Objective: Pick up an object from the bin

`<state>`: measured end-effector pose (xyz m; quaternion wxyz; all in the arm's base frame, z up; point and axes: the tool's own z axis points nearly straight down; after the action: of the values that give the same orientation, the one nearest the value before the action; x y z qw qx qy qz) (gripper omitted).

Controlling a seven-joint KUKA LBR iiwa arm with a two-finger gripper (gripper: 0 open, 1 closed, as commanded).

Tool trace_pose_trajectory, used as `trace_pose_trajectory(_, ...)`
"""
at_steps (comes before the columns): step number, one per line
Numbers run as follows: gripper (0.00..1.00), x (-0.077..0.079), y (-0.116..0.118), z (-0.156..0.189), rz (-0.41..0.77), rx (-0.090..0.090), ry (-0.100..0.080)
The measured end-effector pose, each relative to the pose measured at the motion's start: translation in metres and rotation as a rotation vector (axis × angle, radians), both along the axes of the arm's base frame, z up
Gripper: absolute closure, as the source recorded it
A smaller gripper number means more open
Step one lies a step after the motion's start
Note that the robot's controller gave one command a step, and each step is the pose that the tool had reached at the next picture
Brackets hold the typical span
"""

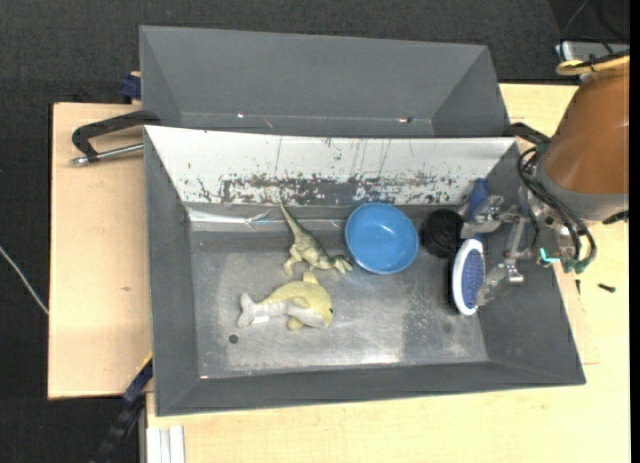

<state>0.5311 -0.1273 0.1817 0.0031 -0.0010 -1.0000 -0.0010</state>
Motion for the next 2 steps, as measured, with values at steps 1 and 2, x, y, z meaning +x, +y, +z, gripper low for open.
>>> trace_pose_trajectory(1,0.0,0.0237,-0.0156,-0.1082,0.363,0.003,-0.007)
trace_pose_trajectory(2,1.0,0.0239,-0.0152,-0.1066,0.367,0.001,-0.008)
